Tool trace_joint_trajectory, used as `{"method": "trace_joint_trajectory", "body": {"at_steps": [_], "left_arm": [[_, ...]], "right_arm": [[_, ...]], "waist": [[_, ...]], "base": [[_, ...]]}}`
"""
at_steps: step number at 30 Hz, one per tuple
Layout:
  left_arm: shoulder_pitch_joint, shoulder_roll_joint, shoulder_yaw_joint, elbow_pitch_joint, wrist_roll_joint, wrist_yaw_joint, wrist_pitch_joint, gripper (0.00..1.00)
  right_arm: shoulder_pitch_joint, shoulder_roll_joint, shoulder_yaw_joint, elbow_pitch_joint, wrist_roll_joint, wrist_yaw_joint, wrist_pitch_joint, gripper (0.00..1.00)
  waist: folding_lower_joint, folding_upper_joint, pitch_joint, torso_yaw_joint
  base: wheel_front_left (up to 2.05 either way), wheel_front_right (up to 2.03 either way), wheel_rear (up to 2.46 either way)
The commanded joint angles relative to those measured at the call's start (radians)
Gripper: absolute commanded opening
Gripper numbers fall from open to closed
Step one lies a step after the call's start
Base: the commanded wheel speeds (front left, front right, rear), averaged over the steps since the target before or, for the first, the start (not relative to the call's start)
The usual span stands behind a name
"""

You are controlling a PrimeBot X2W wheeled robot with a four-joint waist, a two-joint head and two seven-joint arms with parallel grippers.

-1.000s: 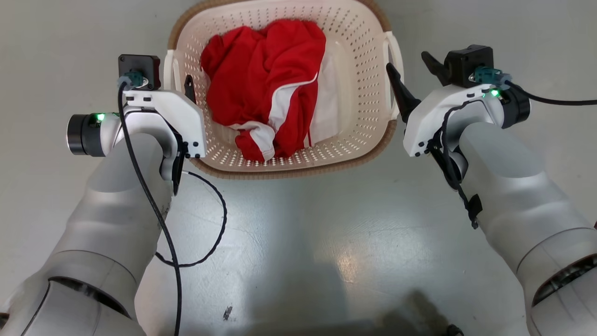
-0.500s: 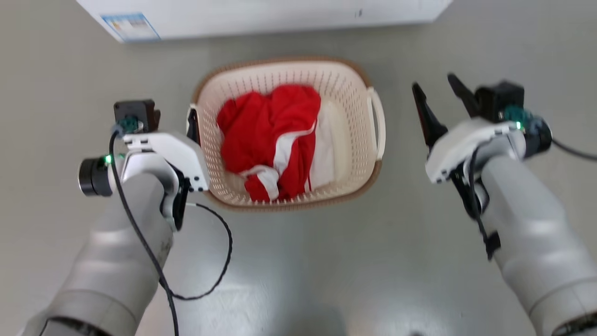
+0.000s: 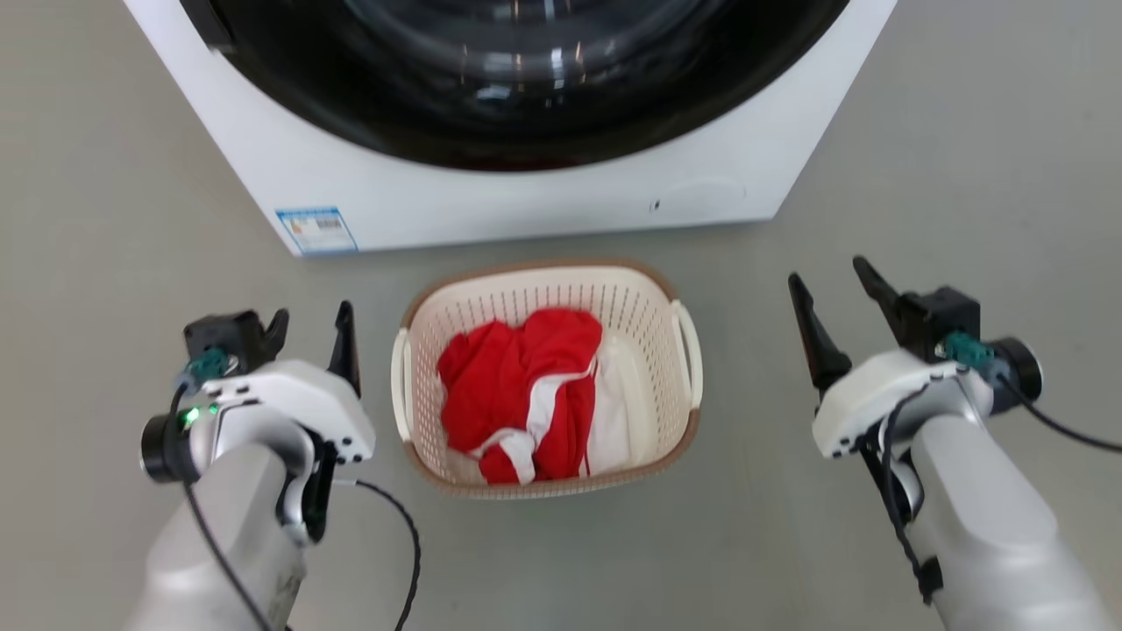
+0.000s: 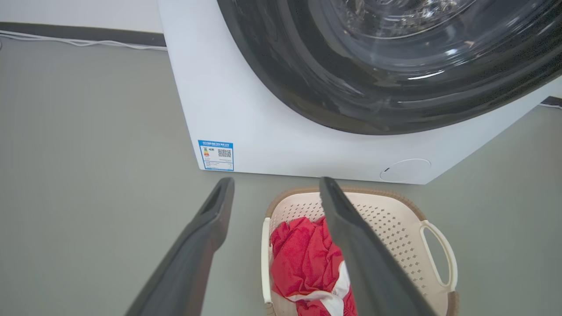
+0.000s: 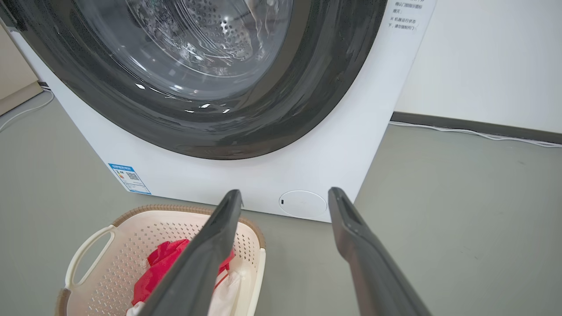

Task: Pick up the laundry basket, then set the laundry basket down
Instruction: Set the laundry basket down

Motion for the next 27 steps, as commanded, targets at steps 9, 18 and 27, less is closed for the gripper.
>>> {"method": "trace_joint_trajectory", "body": {"at_steps": [9,18,27], "left_arm": [[0.170,0.051,0.150,-0.185,0.065,0.014,-0.009,1.00],[0.352,0.052,0.223,-0.336,0.124,0.024,-0.009,1.00],[0.517,0.053,0.279,-0.475,0.173,0.038,-0.009,1.00]], "right_arm": [[0.130,0.000,0.011,-0.133,-0.010,0.006,-0.014,1.00],[0.269,-0.012,0.001,-0.225,-0.003,0.006,-0.014,1.00],[0.385,-0.007,-0.024,-0.306,-0.011,0.006,-0.014,1.00]], "waist": [[0.0000,0.0000,-0.127,-0.019],[0.0000,0.0000,-0.221,-0.010],[0.0000,0.0000,-0.285,-0.002]], "base": [[0.00,0.00,0.00],[0.00,0.00,0.00],[0.00,0.00,0.00]]}}
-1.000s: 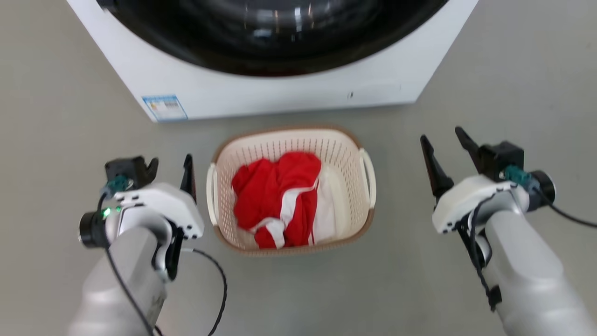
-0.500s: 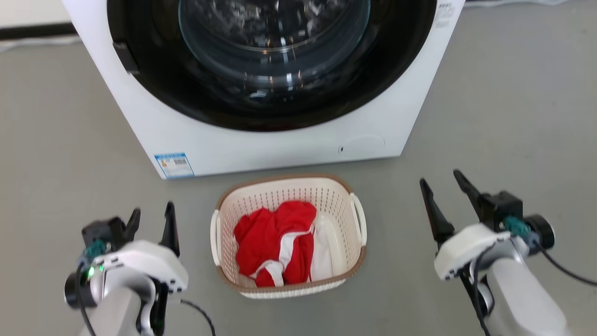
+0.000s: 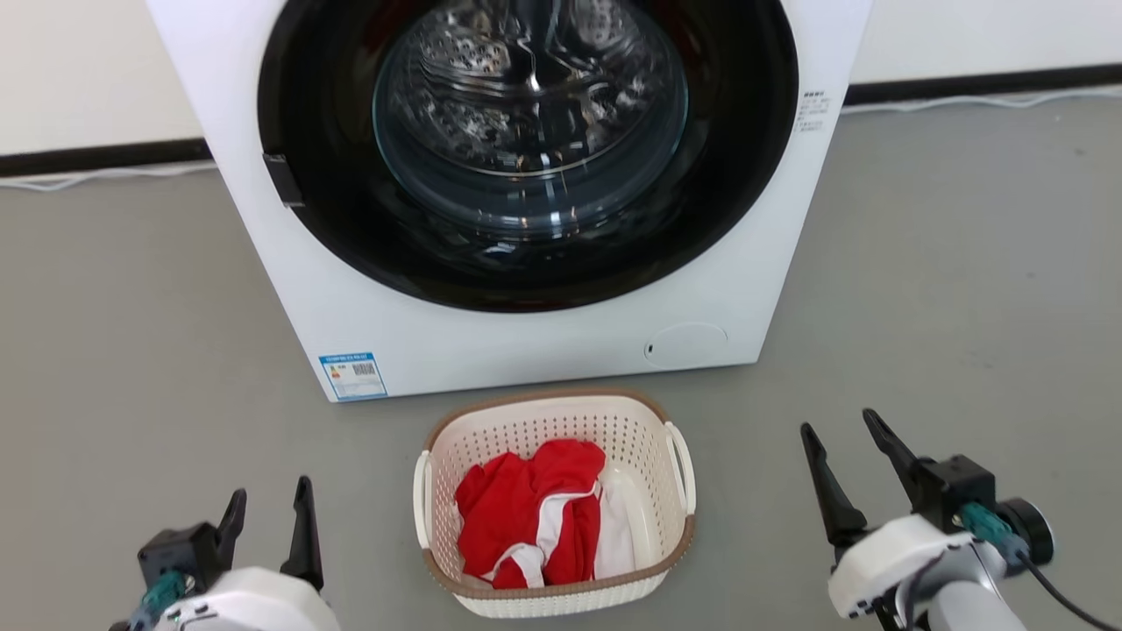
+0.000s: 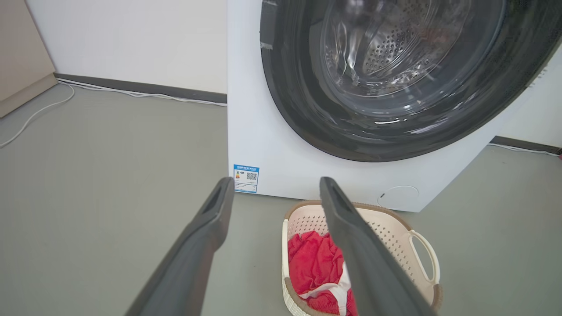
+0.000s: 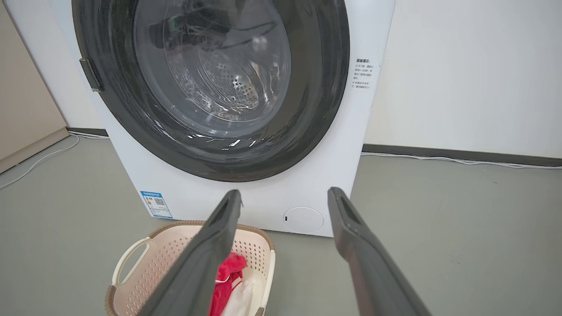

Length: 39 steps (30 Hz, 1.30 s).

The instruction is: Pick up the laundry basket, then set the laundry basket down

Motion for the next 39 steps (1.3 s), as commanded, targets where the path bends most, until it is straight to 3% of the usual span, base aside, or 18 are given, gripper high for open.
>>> {"method": "trace_joint_trajectory", "body": {"at_steps": [1,11,12,15,23,27,39], "left_arm": [[0.001,0.018,0.049,-0.055,0.013,0.013,-0.006,1.00],[0.062,0.008,0.082,-0.106,0.026,0.015,-0.006,1.00],[0.066,0.011,0.087,-0.114,0.033,0.021,-0.006,0.00],[0.108,-0.020,0.043,-0.057,0.019,0.015,0.000,0.00],[0.107,-0.034,0.059,-0.055,-0.045,-0.002,0.024,0.00],[0.102,-0.039,0.067,-0.059,-0.081,-0.011,0.035,0.00],[0.089,-0.054,0.093,-0.071,-0.189,-0.037,0.070,0.00]], "right_arm": [[0.022,0.000,0.001,-0.049,-0.009,0.006,-0.014,1.00],[0.098,0.019,-0.045,-0.134,-0.028,0.006,0.007,1.00],[0.103,0.021,-0.049,-0.143,-0.030,0.006,0.010,0.00],[0.133,0.029,-0.069,-0.087,-0.017,-0.001,0.010,0.00],[0.133,0.034,-0.083,-0.085,0.071,-0.001,0.037,0.00],[0.134,0.036,-0.085,-0.094,0.122,0.000,0.046,0.00],[0.133,0.039,-0.093,-0.117,0.271,0.000,0.077,0.00]], "waist": [[0.0000,-0.0001,-0.017,0.006],[0.0000,-0.0001,-0.044,0.005],[0.0000,-0.0001,-0.046,0.004],[0.0000,-0.0001,-0.046,0.005],[0.0022,-0.0001,-0.047,0.010],[0.0002,-0.0001,-0.044,0.012],[0.0000,-0.0001,-0.042,0.019]], "base": [[0.00,0.00,0.00],[0.00,0.00,0.00],[0.00,0.00,0.00],[0.00,0.00,0.00],[0.00,0.00,0.00],[0.00,0.00,0.00],[0.00,0.00,0.00]]}}
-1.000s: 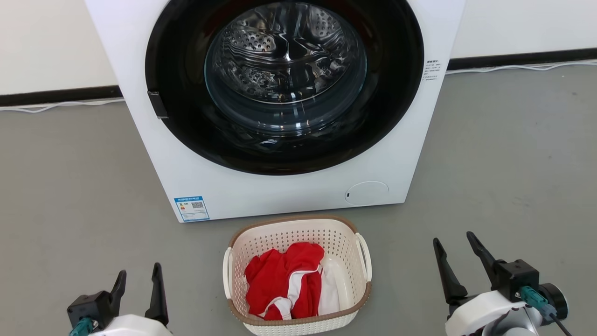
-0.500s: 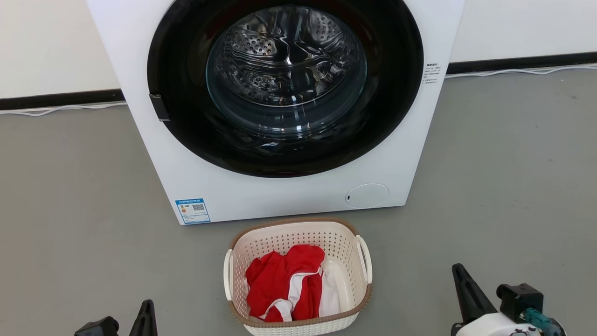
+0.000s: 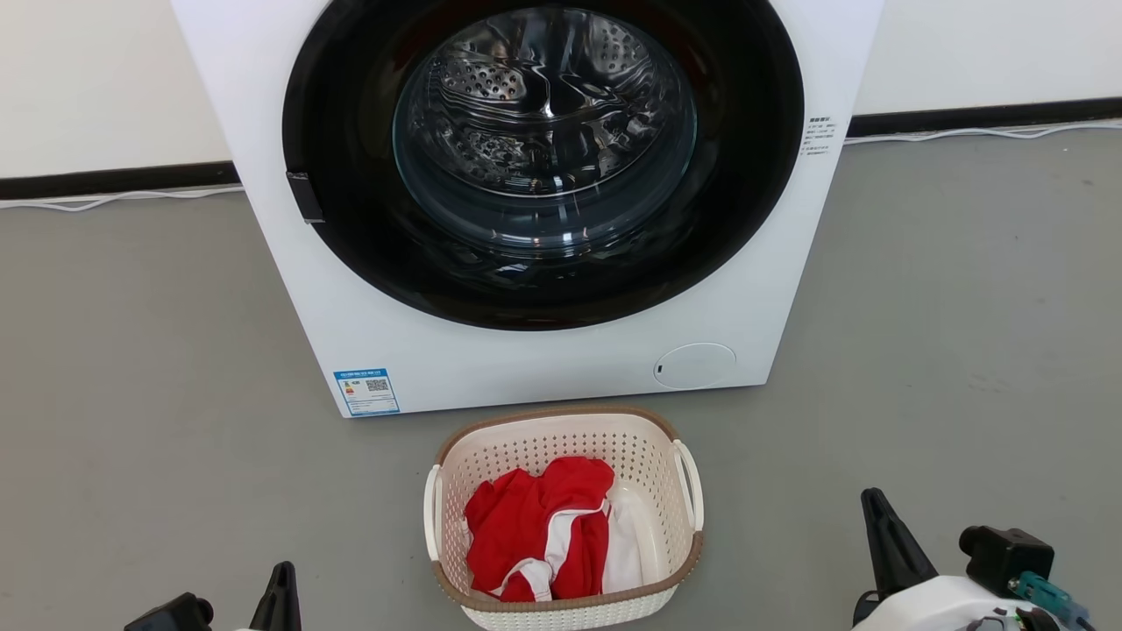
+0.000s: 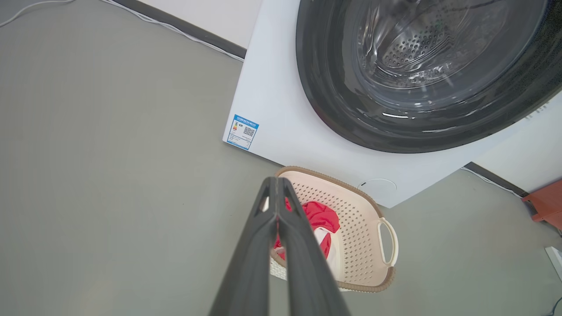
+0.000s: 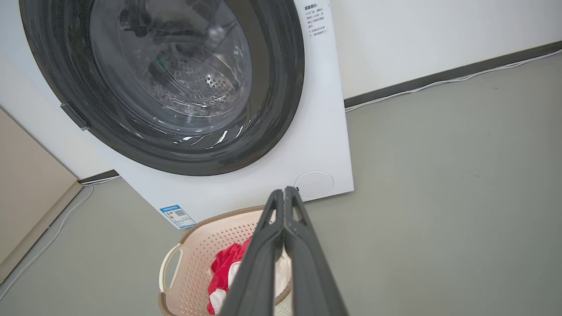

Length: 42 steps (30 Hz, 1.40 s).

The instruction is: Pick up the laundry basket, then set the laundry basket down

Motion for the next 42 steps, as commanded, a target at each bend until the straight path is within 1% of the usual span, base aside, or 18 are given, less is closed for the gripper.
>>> {"method": "trace_joint_trajectory", "body": {"at_steps": [1,42], "left_arm": [[-0.050,0.010,0.021,-0.030,-0.027,-0.010,0.010,0.00],[-0.092,-0.040,0.109,-0.069,-0.384,-0.100,0.128,0.00]], "right_arm": [[-0.037,-0.005,-0.007,-0.035,0.039,0.002,0.007,0.00],[-0.046,0.008,-0.046,-0.104,0.533,0.004,0.119,0.00]], "waist": [[-0.0002,-0.0001,0.000,0.001],[-0.0002,-0.0001,0.008,0.023]], "base": [[0.00,0.00,0.00],[0.00,0.00,0.00]]}}
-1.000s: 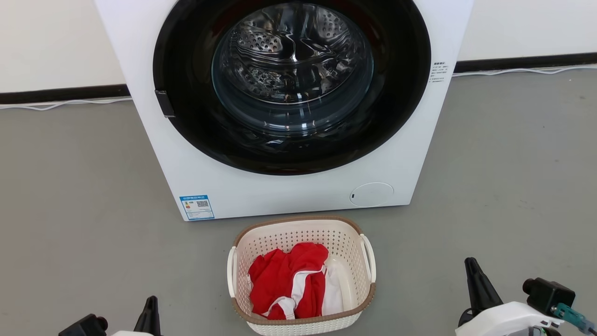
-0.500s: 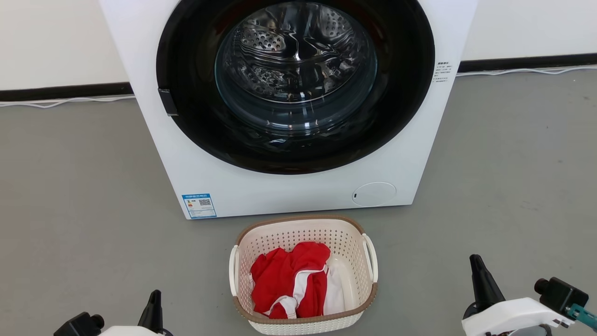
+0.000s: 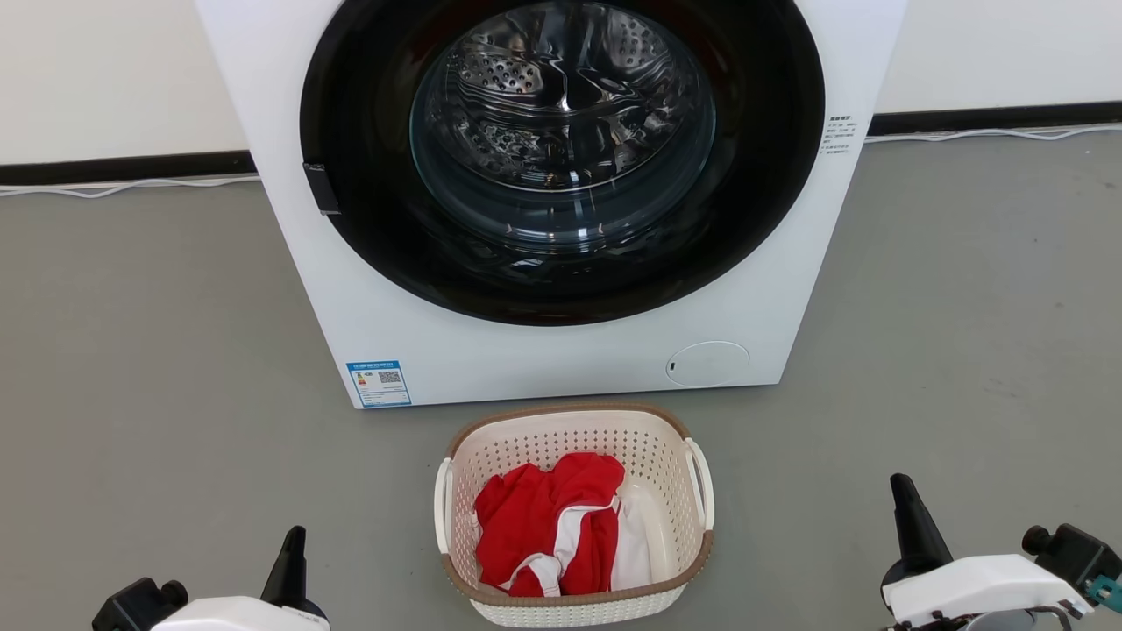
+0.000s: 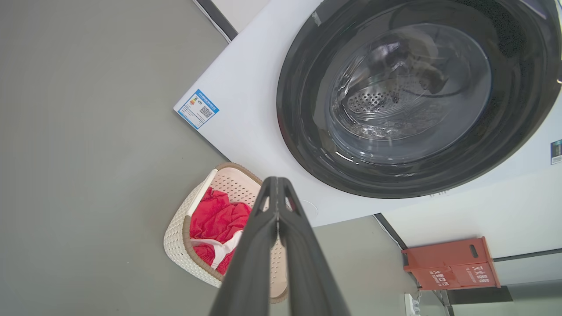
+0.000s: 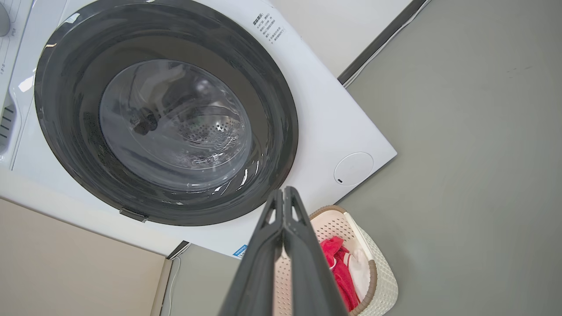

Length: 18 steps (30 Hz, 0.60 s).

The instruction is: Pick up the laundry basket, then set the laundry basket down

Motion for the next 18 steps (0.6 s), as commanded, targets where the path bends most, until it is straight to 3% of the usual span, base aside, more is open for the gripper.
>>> {"method": "trace_joint_trajectory", "body": {"at_steps": [1,18], "left_arm": [[-0.053,0.005,0.027,-0.029,-0.022,-0.013,0.008,0.00],[-0.072,-0.017,0.064,-0.046,-0.174,-0.051,0.058,0.00]], "right_arm": [[-0.045,-0.006,0.007,-0.035,0.033,0.004,0.007,0.00],[-0.050,0.000,-0.010,-0.064,0.243,0.005,0.054,0.00]], "waist": [[-0.0001,-0.0001,0.000,0.001],[-0.0001,-0.0001,0.003,0.010]], "base": [[0.00,0.00,0.00],[0.00,0.00,0.00]]}}
